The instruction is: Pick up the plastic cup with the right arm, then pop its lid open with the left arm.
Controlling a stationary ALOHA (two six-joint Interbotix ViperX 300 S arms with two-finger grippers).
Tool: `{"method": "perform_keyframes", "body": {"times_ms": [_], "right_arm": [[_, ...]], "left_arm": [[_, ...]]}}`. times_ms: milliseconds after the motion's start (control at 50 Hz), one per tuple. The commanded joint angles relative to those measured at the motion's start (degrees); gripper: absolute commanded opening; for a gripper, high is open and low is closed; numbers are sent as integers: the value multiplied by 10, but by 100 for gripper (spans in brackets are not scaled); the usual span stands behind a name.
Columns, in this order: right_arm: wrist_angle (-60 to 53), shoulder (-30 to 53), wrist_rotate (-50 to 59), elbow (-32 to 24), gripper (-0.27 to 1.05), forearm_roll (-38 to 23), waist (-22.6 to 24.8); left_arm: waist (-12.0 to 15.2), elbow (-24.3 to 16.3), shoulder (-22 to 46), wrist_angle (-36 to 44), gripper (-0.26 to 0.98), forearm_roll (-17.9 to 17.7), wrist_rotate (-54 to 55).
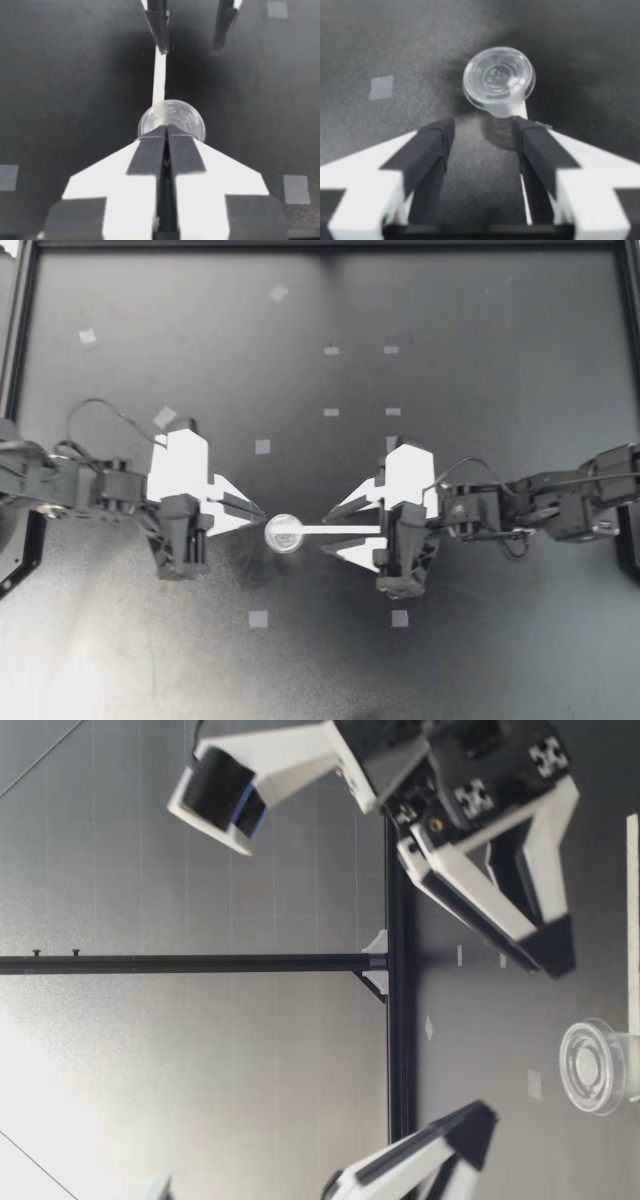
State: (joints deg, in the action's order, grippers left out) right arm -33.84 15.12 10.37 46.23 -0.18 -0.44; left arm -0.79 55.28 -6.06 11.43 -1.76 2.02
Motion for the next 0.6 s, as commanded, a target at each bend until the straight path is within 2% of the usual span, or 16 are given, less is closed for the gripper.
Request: {"method": "perform_keyframes", "body": {"times_ms": [0, 260, 580], "right_arm": [[3, 4, 4, -17, 57, -1, 0], [11, 28, 13, -34, 60, -1, -1], [11, 49, 14, -54, 60, -1, 1]], "left_arm": [[-4, -19, 9, 3, -1, 2, -1], [-10, -37, 50, -12, -2, 3, 1], [-11, -31, 70, -19, -2, 2, 7]]}}
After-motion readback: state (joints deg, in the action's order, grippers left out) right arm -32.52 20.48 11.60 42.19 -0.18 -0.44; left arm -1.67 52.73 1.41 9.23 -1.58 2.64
